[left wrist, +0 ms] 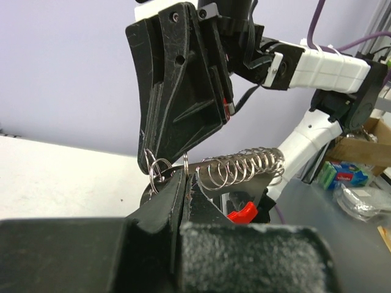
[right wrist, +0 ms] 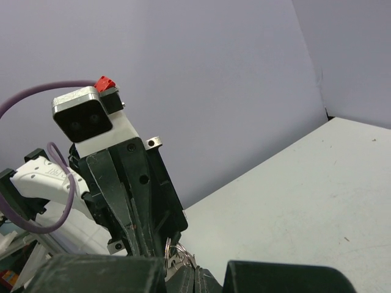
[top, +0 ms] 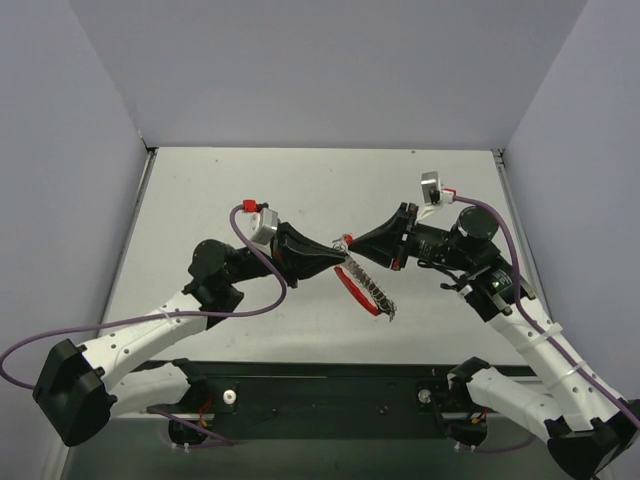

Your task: Put the keys on the keyring

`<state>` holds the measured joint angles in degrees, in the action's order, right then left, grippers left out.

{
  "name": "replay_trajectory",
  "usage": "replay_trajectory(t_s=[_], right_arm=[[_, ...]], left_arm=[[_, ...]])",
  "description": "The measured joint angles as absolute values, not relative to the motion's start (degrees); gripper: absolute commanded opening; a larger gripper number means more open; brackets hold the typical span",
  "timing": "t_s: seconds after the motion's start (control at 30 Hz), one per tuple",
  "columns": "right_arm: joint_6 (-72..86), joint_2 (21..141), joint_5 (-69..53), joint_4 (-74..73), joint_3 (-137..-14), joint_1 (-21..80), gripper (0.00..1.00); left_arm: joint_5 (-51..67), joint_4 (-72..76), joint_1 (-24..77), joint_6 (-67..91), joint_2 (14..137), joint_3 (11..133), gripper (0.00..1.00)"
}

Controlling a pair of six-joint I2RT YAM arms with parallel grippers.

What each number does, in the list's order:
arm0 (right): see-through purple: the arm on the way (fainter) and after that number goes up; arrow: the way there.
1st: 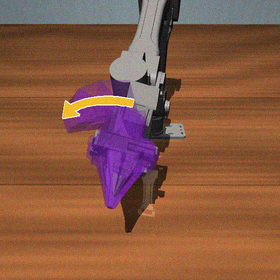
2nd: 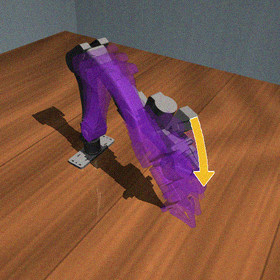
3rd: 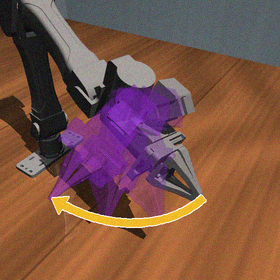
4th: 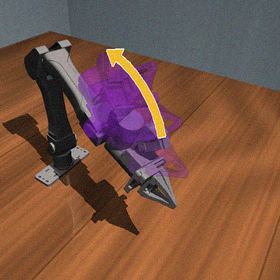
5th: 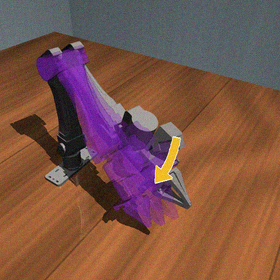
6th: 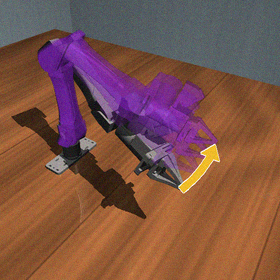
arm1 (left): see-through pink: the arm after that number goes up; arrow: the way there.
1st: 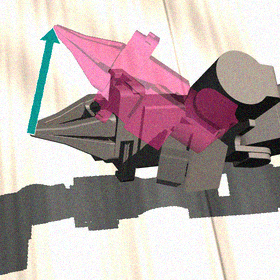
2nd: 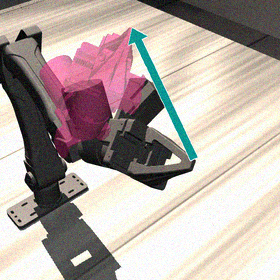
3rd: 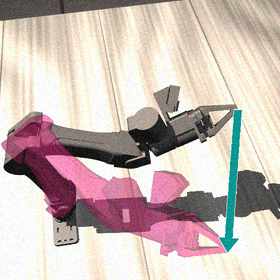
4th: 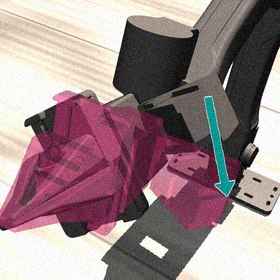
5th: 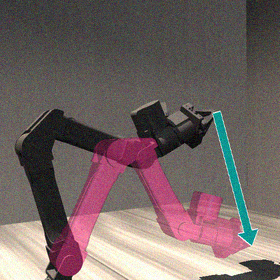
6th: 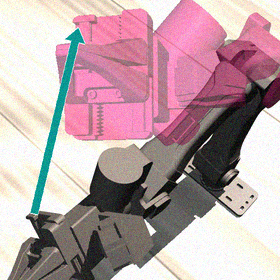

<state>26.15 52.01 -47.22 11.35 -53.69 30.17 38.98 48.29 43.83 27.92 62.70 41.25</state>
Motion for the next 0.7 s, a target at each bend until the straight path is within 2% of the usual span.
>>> replay_trajectory(t_s=[0.2, 0.3, 0.43, 0.53, 0.7], right_arm=[[26.2, 51.9, -46.9, 11.7, -53.2, 30.0, 0.00], [26.1, 51.6, -46.5, 11.3, -52.8, 30.0, 0.12], [26.2, 51.1, -46.5, 11.0, -52.2, 30.0, 0.37], [26.1, 50.4, -46.3, 10.8, -52.1, 30.0, 0.48], [26.0, 49.4, -46.1, 10.8, -52.0, 30.0, 0.57]], left_arm=[[32.8, 47.9, 45.1, 26.2, 62.5, 41.3, 0.00], [28.9, 45.4, 45.5, 24.5, 61.8, 41.5, 0.00], [24.5, 42.3, 45.8, 22.5, 60.9, 42.2, 0.00], [22.3, 40.9, 45.8, 21.6, 60.5, 42.3, 0.00], [21.3, 40.4, 45.8, 20.7, 60.4, 42.3, 0.00]])
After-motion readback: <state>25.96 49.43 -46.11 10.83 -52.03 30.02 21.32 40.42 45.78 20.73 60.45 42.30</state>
